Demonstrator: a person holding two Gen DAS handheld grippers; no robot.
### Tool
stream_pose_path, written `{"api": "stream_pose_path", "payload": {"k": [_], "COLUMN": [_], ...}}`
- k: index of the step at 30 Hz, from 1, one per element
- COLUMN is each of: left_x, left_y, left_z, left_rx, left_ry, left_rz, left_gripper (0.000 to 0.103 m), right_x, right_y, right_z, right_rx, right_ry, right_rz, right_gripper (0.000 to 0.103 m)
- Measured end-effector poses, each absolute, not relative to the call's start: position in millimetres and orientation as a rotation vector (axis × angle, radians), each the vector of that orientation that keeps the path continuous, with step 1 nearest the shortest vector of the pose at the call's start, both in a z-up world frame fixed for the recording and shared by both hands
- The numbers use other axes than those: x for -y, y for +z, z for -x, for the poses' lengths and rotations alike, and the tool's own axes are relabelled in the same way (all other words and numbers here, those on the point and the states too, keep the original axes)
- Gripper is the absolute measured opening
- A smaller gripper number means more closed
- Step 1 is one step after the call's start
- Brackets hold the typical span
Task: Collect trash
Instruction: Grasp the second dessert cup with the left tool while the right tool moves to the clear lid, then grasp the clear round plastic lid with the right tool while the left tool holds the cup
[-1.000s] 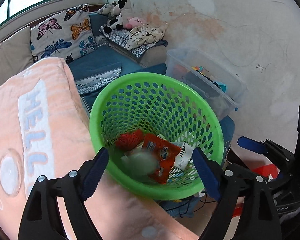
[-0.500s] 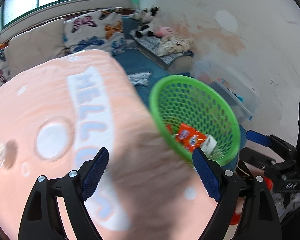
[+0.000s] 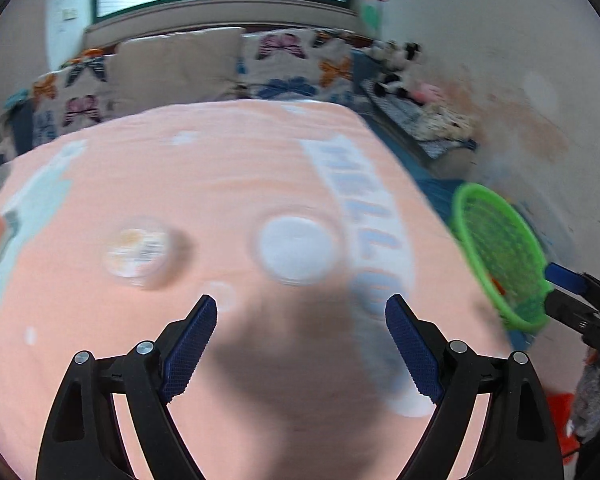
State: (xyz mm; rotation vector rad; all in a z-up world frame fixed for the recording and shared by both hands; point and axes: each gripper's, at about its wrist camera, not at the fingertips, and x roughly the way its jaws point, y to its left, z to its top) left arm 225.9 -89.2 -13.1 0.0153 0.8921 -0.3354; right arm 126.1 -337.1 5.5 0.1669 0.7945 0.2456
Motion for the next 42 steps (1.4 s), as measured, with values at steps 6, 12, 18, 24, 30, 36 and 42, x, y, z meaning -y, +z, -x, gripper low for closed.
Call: {"api": "stream_pose_path", "payload": {"k": [6,12,18,24,30,36,42], "left_x": [42,18,10,11,16,14,5], "left_y": [-19,-33,-51,-58,-60,-58,-43], "left_z": [-250,-283,-313,-323,-325,-319,-305], "left_rx": [-0.893,-0.92,-0.957,-0.958,-0.944,-0.925,-0.901], "left_ry": [-0.217,-0.15,-0.144,-0.156,-0.188,-0.199,-0.205], "left_rz": [-0.013,-0.053,-0.089,-0.1,-0.104,-0.092,-0.058], "left_gripper": [0.086,0.089,0.089,0.089,0.07,0.067,0.067], "right_x": [306,287,272,254,235,221,205], "right_y": [7,6,-1,-11,-23,-35,-45], "right_z": [-142,-159,-178,-196,-210,-227,-245], "right_rx": [-0.8,-0.811,-0.834,-0.855,-0.877,-0.902,-0.919], "right_ry": [0.29,0.317,0.339,0.367,0.386,0.405,0.435], "right_rz": [-0.132,-0.114,-0.103,-0.085,-0.048,-0.022,0.001], "right_gripper": [0.087,0.087,0.087,0.087,0.087,0.087,0.087]}}
